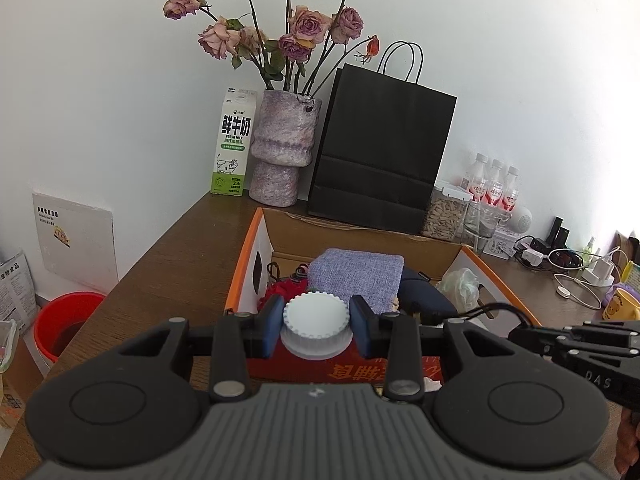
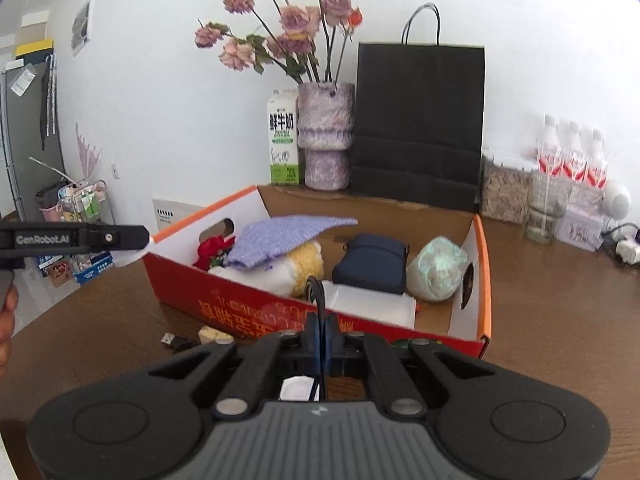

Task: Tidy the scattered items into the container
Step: 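Open both grippers to drop the white cap and cable into the box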

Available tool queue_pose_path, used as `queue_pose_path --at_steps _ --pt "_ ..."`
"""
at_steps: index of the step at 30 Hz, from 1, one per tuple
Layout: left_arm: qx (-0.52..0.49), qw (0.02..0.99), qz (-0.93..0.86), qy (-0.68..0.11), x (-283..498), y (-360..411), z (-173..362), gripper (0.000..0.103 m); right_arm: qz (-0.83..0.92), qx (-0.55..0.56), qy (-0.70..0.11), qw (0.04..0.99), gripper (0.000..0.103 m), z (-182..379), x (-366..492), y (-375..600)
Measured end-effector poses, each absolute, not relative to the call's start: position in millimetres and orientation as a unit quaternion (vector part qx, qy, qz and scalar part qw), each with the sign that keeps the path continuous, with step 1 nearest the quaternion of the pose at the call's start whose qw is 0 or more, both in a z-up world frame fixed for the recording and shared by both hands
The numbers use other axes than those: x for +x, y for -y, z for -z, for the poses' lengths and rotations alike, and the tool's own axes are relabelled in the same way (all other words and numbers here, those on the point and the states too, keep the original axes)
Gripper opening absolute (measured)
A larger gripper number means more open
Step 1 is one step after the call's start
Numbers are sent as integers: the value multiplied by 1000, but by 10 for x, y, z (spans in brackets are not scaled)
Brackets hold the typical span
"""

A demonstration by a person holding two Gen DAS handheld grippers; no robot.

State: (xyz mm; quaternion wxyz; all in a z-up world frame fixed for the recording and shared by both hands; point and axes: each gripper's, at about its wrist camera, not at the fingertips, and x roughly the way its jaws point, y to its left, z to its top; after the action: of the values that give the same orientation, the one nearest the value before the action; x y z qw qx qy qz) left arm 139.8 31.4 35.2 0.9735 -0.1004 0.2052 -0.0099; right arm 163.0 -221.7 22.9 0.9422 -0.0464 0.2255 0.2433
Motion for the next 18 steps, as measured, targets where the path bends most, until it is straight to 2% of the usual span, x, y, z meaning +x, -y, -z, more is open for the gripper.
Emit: queue_pose_path --at_steps 9,18 --pt "-100 980 16 -172 1616 -162 -538 36 -209 -64 -142 965 2 -719 1914 2115" --pt "-94 983 -40 -155 2192 -76 -436 37 -158 -52 -128 978 2 -461 2391 1985"
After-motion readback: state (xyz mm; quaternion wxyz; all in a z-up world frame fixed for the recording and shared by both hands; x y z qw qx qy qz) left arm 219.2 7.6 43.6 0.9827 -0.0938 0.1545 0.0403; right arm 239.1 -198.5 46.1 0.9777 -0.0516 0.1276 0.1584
